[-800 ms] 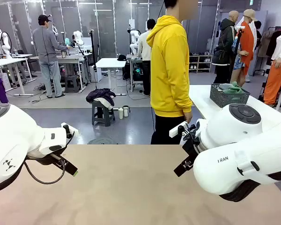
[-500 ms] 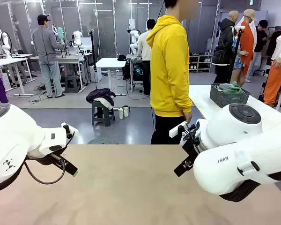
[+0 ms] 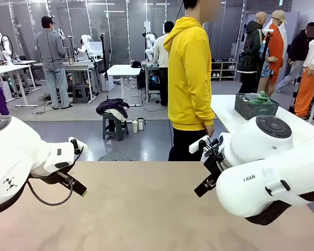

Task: Fold the towels and place them in the basket.
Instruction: When a person lays out a Towel with hook on the table, fold it in half twice.

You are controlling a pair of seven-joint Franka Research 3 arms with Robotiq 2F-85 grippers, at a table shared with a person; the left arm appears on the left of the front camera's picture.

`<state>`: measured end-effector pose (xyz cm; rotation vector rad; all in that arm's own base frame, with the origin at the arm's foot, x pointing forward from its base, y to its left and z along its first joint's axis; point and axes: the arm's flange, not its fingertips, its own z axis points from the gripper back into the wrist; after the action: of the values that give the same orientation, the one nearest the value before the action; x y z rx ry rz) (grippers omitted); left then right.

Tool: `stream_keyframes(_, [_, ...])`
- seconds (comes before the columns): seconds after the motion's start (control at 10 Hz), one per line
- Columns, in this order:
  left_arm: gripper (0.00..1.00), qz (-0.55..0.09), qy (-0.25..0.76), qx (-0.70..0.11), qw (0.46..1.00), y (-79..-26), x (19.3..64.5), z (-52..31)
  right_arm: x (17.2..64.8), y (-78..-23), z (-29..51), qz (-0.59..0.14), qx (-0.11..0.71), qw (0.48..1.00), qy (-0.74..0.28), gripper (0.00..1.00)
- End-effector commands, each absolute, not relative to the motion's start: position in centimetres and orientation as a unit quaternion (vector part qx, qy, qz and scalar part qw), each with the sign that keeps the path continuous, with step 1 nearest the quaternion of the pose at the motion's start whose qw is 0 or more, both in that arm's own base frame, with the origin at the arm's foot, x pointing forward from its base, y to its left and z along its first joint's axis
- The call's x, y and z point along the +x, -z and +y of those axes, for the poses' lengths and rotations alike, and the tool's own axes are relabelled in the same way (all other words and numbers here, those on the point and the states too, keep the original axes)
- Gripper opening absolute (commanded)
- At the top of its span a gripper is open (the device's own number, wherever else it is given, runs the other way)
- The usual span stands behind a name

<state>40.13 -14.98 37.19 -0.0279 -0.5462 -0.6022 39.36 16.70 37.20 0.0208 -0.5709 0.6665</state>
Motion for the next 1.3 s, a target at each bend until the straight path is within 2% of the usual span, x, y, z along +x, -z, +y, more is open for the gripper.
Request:
stream_keyframes(0.0, [1.00,-0.266,0.293,-0.014,0.918,-37.2,40.1,-15.0,39.4,-37.2,16.7,-0.276,0.011,0.906,-0.322,1.00])
stream_keyframes(0.2, [1.00,-0.266,0.293,-0.014,0.918,-37.2,40.1,-15.0,39.4,-37.2,16.7,-0.276,0.010,0.905,-0.323,1.00])
stream_keyframes(0.3, [1.00,-0.263,0.296,-0.013,0.918,-39.1,40.5,-15.2,39.8,-38.9,17.0,-0.283,0.012,0.907,-0.312,1.00])
stream_keyframes(0.7, [1.00,-0.205,0.303,-0.096,0.926,-46.2,40.5,-13.8,40.3,-46.5,17.3,-0.250,0.063,0.920,-0.296,1.00])
stream_keyframes(1.0, [1.00,-0.154,0.320,-0.223,0.908,-50.3,39.6,-10.4,39.9,-50.3,14.8,-0.194,0.167,0.922,-0.292,1.00])
stream_keyframes(1.2, [1.00,-0.141,0.321,-0.339,0.873,-52.4,38.4,-5.0,39.8,-51.9,10.2,-0.138,0.293,0.899,-0.295,1.00])
